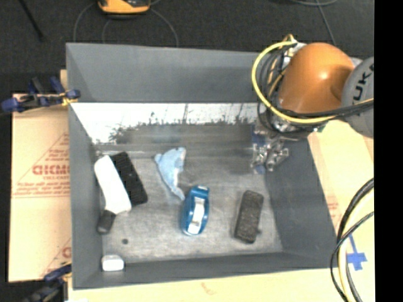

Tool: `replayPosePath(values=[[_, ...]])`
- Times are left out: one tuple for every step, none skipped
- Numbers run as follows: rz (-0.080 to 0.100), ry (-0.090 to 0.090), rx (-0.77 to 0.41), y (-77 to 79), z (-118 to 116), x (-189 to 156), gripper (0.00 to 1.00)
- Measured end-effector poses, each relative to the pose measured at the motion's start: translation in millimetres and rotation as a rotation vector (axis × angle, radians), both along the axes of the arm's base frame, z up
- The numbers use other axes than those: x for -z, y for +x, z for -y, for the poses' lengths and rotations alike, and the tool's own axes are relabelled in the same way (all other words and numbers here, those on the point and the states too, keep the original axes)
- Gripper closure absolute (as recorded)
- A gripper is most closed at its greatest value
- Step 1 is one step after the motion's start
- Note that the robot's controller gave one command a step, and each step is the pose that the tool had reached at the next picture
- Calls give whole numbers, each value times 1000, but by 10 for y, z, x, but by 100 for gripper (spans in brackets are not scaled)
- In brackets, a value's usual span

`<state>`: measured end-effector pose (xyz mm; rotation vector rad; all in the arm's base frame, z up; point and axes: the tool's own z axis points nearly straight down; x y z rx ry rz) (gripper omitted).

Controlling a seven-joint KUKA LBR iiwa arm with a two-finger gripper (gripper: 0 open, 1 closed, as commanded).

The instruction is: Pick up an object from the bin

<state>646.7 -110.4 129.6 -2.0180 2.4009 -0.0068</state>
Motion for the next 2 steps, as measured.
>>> replayPosePath(values=[[-1, 0, 2, 0, 0, -90, 100], [-1, 0, 2, 2, 0, -173, 100]])
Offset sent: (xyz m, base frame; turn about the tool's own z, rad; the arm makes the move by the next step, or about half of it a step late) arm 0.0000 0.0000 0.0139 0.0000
